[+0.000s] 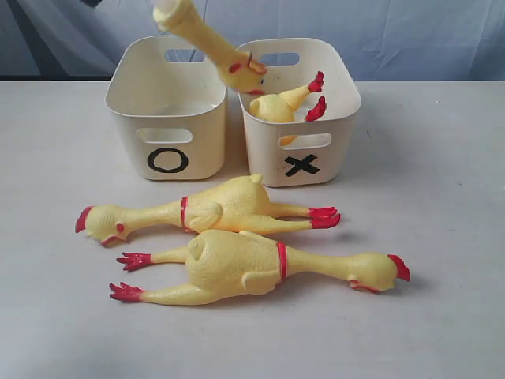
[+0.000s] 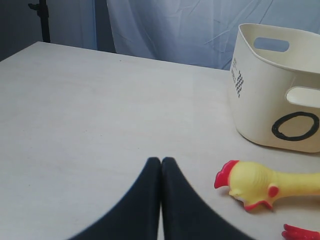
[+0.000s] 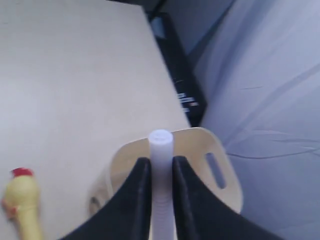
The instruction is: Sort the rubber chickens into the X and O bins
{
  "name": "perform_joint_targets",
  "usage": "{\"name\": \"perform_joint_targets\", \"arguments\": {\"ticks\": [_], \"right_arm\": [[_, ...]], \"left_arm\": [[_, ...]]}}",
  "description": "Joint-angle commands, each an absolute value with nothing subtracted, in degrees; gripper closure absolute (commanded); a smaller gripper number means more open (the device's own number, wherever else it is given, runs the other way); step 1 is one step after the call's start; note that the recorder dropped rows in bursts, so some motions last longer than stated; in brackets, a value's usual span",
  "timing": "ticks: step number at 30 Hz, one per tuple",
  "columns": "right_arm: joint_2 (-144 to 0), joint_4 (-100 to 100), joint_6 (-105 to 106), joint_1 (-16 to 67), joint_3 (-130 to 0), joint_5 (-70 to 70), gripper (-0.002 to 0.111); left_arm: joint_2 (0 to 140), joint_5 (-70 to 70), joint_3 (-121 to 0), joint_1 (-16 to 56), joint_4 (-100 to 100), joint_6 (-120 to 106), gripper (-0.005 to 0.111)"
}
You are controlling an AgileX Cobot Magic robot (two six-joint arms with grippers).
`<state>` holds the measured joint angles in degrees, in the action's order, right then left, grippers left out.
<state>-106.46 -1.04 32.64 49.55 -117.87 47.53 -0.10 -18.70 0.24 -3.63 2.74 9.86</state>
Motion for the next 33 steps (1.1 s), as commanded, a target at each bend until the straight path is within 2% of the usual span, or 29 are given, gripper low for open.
{"name": "perform_joint_targets", "arguments": {"ticks": [1,5,7,9,13,15,17,22,25,27,33], "right_arm": [[-107.3,-9.0,30.7,46.7,-118.1,41.2,0.108],[-108.9,-12.4,23.4,43.2,-118.1,43.7,0.108],[-109.9,-13.8,17.4,41.3,-118.1,45.7,0.102],[-110.7,-13.8,16.3,39.8,-118.1,46.8,0.089],[-111.9,-13.6,14.4,37.3,-118.1,48.3,0.048],[-111.9,-13.8,12.5,36.9,-118.1,49.4,0.042],[-111.8,-13.8,11.8,36.9,-118.1,50.6,0.048],[-111.4,-11.8,11.9,37.7,-118.1,59.4,0.076],[-111.4,-8.3,12.8,37.7,-118.1,66.9,0.087],[-111.4,-7.7,15.5,37.7,-118.1,70.0,0.091],[-110.6,1.3,20.1,37.7,-115.5,70.0,0.091]], "left_arm": [[0.0,-18.0,0.0,-3.4,2.4,9.9,0.107],[0.0,-18.0,0.0,-3.4,2.4,9.9,0.107],[0.0,-18.0,0.0,-3.4,2.4,9.9,0.107],[0.0,-18.0,0.0,-3.4,2.4,9.9,0.107],[0.0,-18.0,0.0,-3.4,2.4,9.9,0.107],[0.0,-18.0,0.0,-3.4,2.4,9.9,0.107],[0.0,-18.0,0.0,-3.4,2.4,9.9,0.107],[0.0,-18.0,0.0,-3.4,2.4,9.9,0.107],[0.0,-18.0,0.0,-3.4,2.4,9.9,0.107],[0.0,-18.0,0.0,-3.4,2.4,9.9,0.107],[0.0,-18.0,0.0,-3.4,2.4,9.9,0.107]]}}
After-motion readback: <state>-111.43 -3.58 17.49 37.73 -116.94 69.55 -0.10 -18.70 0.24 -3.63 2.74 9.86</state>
